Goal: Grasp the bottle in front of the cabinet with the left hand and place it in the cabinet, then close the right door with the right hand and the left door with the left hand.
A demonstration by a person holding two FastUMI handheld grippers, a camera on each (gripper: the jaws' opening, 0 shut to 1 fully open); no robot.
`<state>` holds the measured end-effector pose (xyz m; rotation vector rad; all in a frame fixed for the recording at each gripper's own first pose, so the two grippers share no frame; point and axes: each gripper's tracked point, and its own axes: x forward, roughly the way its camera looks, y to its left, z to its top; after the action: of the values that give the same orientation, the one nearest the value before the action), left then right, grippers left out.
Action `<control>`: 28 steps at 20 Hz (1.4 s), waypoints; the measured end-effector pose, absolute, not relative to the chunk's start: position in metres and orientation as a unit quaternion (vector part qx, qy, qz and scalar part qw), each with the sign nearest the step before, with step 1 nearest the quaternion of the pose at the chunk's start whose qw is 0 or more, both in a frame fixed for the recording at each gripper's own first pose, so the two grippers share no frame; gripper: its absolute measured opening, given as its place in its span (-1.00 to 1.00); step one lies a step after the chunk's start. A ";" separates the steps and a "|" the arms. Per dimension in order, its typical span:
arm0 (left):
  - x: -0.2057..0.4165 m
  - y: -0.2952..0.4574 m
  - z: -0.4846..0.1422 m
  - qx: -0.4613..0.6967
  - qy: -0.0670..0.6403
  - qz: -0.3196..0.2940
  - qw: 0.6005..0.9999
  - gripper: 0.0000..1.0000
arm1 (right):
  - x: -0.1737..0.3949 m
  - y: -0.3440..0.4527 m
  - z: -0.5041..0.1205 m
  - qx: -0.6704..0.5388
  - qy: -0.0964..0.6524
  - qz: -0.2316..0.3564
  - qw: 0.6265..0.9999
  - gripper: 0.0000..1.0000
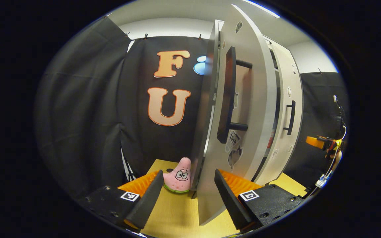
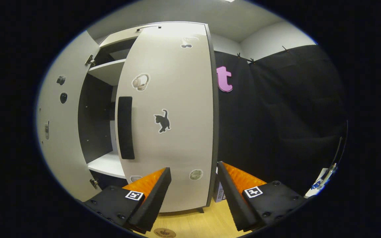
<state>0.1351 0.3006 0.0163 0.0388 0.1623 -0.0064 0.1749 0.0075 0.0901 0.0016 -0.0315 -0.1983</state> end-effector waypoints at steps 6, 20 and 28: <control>0.137 0.274 0.010 0.012 0.085 -0.009 0.996 0.87 | 0.144 -0.017 0.118 -0.010 -0.022 -0.098 0.995 0.89; 0.151 0.197 0.010 -0.012 0.078 -0.018 0.997 0.82 | 0.128 -0.067 0.146 -0.021 -0.041 -0.061 0.997 0.89; 0.174 0.171 0.010 0.012 0.068 -0.017 0.997 0.82 | 0.113 -0.100 0.151 -0.026 -0.053 -0.064 0.996 0.89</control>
<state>0.1739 0.1710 0.0095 0.0244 0.1356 -0.0332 0.1135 -0.0996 0.1508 -0.0525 -0.1069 -0.1275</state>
